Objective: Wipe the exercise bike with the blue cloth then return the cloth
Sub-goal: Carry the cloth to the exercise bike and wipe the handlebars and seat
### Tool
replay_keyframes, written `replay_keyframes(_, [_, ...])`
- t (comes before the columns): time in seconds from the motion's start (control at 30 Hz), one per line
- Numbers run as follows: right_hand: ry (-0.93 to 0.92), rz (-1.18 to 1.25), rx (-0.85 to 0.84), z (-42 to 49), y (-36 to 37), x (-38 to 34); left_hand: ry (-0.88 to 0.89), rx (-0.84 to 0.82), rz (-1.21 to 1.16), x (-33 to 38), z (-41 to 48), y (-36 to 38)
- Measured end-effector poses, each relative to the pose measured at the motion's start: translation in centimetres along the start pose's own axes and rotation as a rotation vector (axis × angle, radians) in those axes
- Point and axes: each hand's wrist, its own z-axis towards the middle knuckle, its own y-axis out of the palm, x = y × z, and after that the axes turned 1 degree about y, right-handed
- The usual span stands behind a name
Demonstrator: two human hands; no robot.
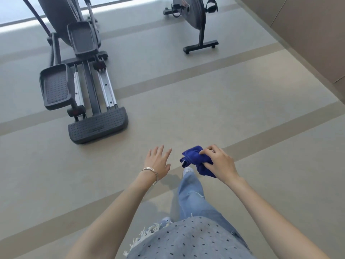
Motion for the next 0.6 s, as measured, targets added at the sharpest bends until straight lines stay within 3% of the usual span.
replay_keyframes(0.37, [-0.043,-0.001,0.063,19.3,-8.6,5.7,-0.037,0.090,-0.037,1.3,16.3,-11.7])
replay_keyframes(0.6, [-0.034,-0.002,0.025,27.0,-9.7,7.7,-0.023,0.096,-0.008,-0.1,24.2,-15.7])
